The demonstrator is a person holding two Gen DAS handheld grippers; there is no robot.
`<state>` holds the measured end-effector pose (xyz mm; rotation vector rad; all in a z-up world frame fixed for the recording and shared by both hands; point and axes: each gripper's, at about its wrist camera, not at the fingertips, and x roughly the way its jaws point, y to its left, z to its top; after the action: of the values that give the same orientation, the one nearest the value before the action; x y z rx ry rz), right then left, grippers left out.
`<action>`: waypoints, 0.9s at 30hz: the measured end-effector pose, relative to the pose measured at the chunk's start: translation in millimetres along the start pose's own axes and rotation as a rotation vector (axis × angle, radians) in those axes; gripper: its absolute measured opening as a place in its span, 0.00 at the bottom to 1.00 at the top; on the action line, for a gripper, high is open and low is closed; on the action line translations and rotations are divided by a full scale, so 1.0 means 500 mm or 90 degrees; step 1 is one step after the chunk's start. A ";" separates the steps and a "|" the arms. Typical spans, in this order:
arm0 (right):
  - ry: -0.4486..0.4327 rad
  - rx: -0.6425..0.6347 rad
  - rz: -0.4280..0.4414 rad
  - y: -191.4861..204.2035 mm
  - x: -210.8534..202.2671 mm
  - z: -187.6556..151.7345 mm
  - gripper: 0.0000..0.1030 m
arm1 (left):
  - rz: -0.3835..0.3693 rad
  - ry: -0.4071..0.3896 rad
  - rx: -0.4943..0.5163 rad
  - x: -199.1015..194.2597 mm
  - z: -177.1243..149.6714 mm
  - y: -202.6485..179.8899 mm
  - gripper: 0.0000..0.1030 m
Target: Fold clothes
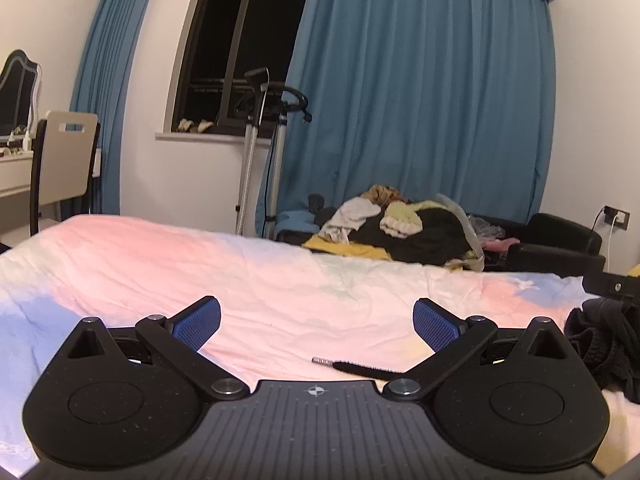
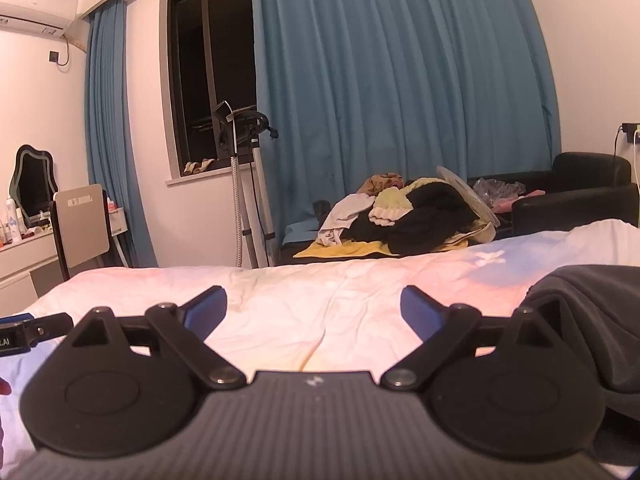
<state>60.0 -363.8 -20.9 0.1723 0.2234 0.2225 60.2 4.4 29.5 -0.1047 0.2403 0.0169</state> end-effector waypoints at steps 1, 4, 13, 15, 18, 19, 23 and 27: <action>-0.001 0.002 0.004 0.001 -0.003 0.002 0.92 | 0.000 -0.003 -0.001 -0.004 0.003 0.000 1.00; 0.003 0.013 0.014 0.004 -0.009 0.011 0.92 | 0.000 -0.012 -0.004 -0.017 0.013 -0.002 1.00; 0.008 -0.019 0.018 0.026 -0.035 0.003 0.94 | -0.004 -0.020 -0.035 -0.045 0.034 -0.003 1.00; 0.001 -0.014 0.031 0.028 -0.040 0.007 1.00 | -0.006 -0.023 -0.035 -0.048 0.037 -0.008 1.00; 0.003 -0.013 0.046 0.031 -0.041 0.012 1.00 | -0.008 -0.018 -0.024 -0.047 0.039 -0.017 1.00; 0.004 -0.015 0.047 0.034 -0.041 0.012 1.00 | -0.008 -0.017 -0.021 -0.047 0.039 -0.019 1.00; 0.009 -0.022 0.041 0.038 -0.040 0.012 1.00 | -0.011 -0.012 -0.011 -0.047 0.041 -0.027 1.00; 0.012 -0.014 0.029 0.032 -0.039 0.013 1.00 | -0.013 -0.007 -0.001 -0.047 0.043 -0.035 1.00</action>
<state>39.8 -353.9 -7.4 0.1532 0.2360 0.2726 43.1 -11.0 57.6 -0.1078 0.2286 -0.0028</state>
